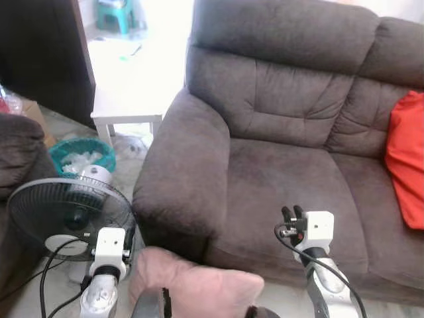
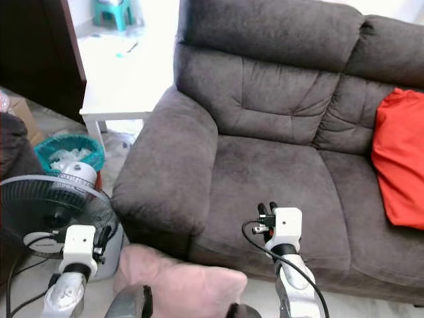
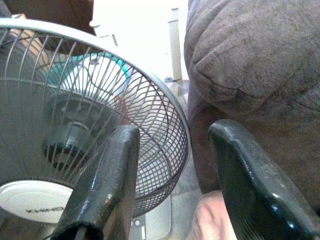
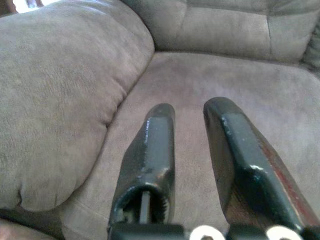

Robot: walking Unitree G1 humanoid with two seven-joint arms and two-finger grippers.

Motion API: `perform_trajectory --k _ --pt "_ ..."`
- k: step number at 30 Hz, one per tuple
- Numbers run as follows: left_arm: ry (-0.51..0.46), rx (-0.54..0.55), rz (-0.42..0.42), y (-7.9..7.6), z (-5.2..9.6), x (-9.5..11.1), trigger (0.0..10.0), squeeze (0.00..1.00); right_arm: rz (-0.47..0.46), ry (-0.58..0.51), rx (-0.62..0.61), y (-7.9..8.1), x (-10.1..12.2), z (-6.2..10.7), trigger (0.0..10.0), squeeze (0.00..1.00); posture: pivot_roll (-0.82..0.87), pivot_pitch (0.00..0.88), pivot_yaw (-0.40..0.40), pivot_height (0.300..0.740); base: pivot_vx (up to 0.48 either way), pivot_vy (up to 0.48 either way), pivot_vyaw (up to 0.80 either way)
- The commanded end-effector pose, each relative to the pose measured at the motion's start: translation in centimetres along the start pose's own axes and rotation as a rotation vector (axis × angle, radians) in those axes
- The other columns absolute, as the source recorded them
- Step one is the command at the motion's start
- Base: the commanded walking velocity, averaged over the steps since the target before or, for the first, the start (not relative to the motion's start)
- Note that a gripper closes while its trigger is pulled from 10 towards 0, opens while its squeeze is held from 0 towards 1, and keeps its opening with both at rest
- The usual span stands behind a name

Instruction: Move the pillow to the sofa from floor

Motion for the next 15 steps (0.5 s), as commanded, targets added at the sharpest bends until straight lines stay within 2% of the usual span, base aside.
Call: perform_trajectory --k 1,15 --pt "0.016 -0.04 -0.008 -1.08 0.29 -0.5 10.0 0.0 -0.002 0.021 -0.023 -0.7 -0.64 0.39 10.0 0.0 0.16 0.011 -0.123 0.61 0.0 0.0 0.0" --pt "0.016 -0.065 -0.003 -1.53 0.33 -0.52 10.0 0.0 -0.001 0.021 -0.022 -0.66 -0.71 0.29 10.0 0.0 0.16 0.012 -0.123 0.61 0.0 0.0 0.0"
Point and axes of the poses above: a point about 5 cm out from each wrist's last joint towards the gripper, its own z axis pointing back from the gripper into the wrist, its own x axis along the axis of the wrist's last joint, y = z × x, the point moved 6 cm from there along -z, pointing out of the wrist towards the gripper, and after that the axes turned 3 degrees about -z, right-handed, at the moved point
